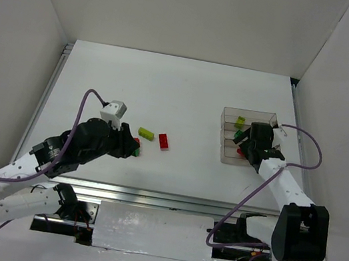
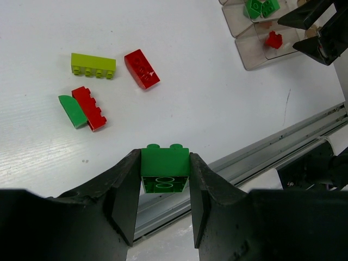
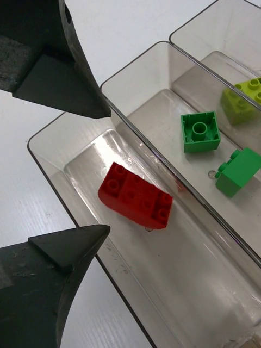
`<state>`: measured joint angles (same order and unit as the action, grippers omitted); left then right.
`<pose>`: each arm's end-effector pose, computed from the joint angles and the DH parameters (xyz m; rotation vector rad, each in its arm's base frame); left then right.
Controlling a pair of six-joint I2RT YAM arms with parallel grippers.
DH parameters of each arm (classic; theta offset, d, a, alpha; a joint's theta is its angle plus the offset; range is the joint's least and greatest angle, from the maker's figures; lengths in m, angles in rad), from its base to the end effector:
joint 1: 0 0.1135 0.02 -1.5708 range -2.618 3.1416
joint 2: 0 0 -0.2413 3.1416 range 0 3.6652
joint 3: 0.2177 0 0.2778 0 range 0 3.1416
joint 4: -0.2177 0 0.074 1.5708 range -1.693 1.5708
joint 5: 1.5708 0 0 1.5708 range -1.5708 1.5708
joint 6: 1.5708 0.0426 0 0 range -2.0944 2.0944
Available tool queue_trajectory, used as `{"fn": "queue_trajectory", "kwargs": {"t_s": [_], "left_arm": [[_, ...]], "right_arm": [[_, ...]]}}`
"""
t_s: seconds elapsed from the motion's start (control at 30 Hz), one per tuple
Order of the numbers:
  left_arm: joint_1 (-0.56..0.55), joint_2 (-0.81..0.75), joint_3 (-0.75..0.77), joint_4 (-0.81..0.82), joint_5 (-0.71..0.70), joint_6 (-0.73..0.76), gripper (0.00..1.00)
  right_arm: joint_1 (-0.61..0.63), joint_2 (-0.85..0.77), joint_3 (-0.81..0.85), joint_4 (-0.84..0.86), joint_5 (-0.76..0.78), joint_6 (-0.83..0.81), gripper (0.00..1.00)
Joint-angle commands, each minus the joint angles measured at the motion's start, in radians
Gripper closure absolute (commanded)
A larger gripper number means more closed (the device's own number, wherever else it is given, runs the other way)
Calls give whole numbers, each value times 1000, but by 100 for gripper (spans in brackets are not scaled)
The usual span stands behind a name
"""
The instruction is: Sort the legos into containers by color
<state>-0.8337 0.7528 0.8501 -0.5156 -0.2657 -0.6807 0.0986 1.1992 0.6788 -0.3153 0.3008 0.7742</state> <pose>0.1516 -0.1504 0.3178 -0.0207 2.0453 -0.7117 0.2744 0.0145 0.1704 0.9101 2.1763 0.0598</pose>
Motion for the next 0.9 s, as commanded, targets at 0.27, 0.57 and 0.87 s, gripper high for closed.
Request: {"fn": "queue_trajectory", "kwargs": {"t_s": [0.27, 0.57, 0.87], "left_arm": [[2, 40, -8, 168, 46, 30, 100], [8, 194, 21, 474, 343, 79, 100], [10, 256, -3, 828, 723, -98, 100]], "right_arm": [[7, -149, -7, 105, -283, -154, 7], [35, -383, -94, 241, -1123, -352, 0], [513, -458, -157, 653, -1152, -354, 0]]}}
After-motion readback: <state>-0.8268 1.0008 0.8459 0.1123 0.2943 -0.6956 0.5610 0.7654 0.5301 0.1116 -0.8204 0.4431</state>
